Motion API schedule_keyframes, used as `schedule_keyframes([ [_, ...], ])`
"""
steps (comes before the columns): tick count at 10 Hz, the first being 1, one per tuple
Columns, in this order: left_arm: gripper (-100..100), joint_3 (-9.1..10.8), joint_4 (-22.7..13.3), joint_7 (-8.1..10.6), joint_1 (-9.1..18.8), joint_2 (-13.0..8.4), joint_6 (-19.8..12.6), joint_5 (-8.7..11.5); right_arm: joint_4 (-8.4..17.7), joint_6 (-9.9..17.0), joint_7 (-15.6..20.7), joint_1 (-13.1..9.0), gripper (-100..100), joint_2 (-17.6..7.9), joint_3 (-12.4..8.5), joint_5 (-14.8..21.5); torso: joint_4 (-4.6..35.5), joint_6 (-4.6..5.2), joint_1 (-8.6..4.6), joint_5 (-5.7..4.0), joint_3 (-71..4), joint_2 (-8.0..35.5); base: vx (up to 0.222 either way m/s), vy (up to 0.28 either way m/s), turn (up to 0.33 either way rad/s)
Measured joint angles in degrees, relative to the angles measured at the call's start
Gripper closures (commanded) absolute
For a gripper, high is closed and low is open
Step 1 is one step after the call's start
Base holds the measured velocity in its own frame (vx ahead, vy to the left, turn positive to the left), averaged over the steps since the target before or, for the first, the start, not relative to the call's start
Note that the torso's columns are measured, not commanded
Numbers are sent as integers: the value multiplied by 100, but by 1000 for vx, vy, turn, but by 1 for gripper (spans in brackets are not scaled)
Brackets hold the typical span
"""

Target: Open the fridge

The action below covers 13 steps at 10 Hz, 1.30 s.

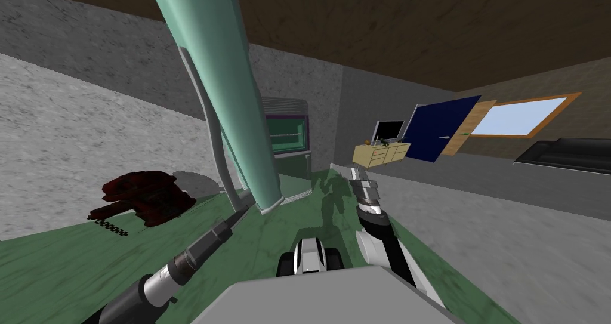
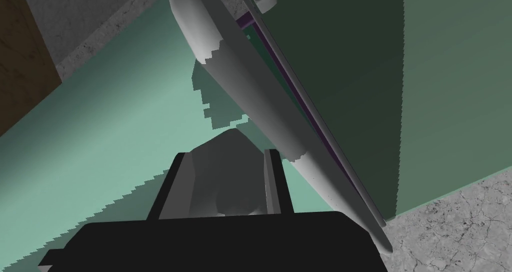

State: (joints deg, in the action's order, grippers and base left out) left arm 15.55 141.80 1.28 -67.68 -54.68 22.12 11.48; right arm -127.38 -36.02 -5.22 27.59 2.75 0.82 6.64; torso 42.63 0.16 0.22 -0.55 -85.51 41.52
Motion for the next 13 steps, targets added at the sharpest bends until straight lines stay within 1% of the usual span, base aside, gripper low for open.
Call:
schedule_keyframes([
  [1,100,35,-3,17,-63,-71,79,12,0,0,0,0,0,0,0,0,6,-2,-3,-7,-8,-3,-94,208,-35],
  [2,100,13,-15,-16,-142,-117,227,-13,0,0,0,0,0,0,0,0,2,-3,3,0,2,8,-89,195,-12],
  [3,100,-64,-4,-57,-114,-147,271,-35,0,0,0,0,0,0,0,0,4,4,-3,3,5,7,-103,213,-48],
  [4,-100,-33,-8,-60,-187,-244,374,-20,0,0,0,0,0,0,0,0,7,2,3,-2,4,13,-34,112,149],
  [5,-100,127,83,-43,-346,-335,429,63,0,0,0,2,0,1,0,0,-23,-12,-44,16,24,6,59,-6,225],
  [6,-100,253,167,-42,-436,-406,436,142,0,-1,0,3,0,2,1,0,-44,-8,-77,26,43,9,67,-54,70],
  [7,-100,368,210,-32,-541,-440,464,183,-1,-1,0,2,0,3,2,0,-49,2,-73,31,45,11,61,-43,51],
  [8,-100,524,289,-9,-657,-482,493,249,-1,-1,0,3,0,3,2,0,-46,-8,-42,44,63,36,38,-35,106],
  [9,-100,638,353,15,-788,-568,511,311,-1,-1,0,2,0,2,2,0,-21,-17,-13,33,66,64,35,-21,120],
  [10,-100,755,418,18,-930,-642,540,363,0,-1,0,2,0,2,1,0,-3,-30,-12,16,60,80,32,-7,154],
  [11,-100,867,476,29,-999,-750,509,443,0,0,0,2,0,2,1,0,10,-31,-25,-5,42,79,23,0,34],
  [13,-100,1011,539,19,-1216,-788,591,488,0,0,0,2,0,1,1,0,10,-28,-58,-19,33,70,25,12,58],
])
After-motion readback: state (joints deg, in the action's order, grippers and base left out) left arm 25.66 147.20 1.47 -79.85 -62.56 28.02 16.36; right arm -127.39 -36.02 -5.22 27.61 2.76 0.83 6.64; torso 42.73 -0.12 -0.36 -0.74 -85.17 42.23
